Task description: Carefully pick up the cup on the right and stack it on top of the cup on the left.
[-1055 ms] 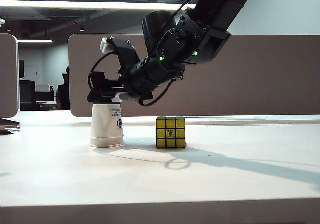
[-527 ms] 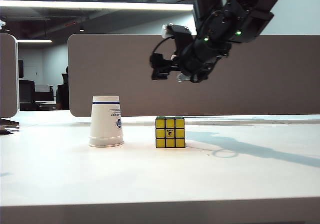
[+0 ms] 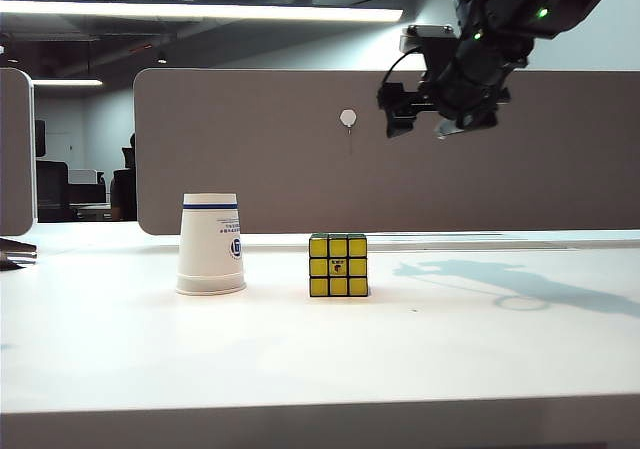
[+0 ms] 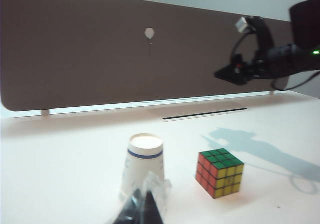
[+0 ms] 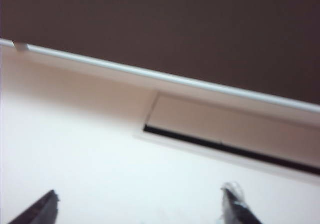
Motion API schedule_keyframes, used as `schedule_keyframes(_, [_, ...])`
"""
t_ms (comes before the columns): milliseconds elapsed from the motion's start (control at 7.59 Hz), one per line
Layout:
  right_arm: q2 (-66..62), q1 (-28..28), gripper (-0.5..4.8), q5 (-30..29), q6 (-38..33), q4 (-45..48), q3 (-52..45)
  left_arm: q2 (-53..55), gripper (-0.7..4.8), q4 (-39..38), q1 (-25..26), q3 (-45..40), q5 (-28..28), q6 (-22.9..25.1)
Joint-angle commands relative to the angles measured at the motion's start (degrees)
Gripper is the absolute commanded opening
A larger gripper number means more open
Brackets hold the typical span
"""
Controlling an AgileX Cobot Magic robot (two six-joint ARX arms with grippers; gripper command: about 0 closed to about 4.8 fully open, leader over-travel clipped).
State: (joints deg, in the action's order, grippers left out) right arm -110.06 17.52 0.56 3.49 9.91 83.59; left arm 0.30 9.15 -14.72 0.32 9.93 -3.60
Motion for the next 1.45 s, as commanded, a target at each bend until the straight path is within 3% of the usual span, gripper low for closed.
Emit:
schedule_keyframes(132, [3.19, -0.63, 3.86, 0.68, 3.02, -4.35, -0.07, 0.02, -0.06, 0.37, -0.02, 0.09, -1.86, 0.15])
schedule_keyframes(396, [10.6, -0.63, 3.86, 0.83, 2.99, -1.29, -8.35, 0.02, -0.06, 0.37, -0.02, 0.09, -1.81, 0.15])
schedule_keyframes(527, [19.91, -0.63, 3.86, 0.85, 2.99, 3.82, -21.18, 0.02, -0.06, 0.37, 0.0, 0.09, -1.81, 0.15])
schedule_keyframes(659, [23.65, -0.63, 3.86, 0.87, 2.99, 4.61, -25.57, 0.02, -0.06, 0.33, 0.0, 0.09, -1.84, 0.15])
schedule_keyframes(791, [34.73, -0.61, 3.86, 0.85, 2.84, 5.01, -36.63, 0.02, -0.06, 0.33, -0.02, 0.09, -2.27, 0.13])
schedule_keyframes(1318, [50.77, -0.61, 3.85, 0.85, 2.69, 4.02, -45.66, 0.02, -0.06, 0.26, 0.0, 0.09, -2.47, 0.13])
schedule_keyframes(1450, [59.65, -0.61, 3.86, 0.85, 2.8, -4.94, -47.87, 0.02, -0.06, -0.17, 0.0, 0.09, -3.76, -0.07])
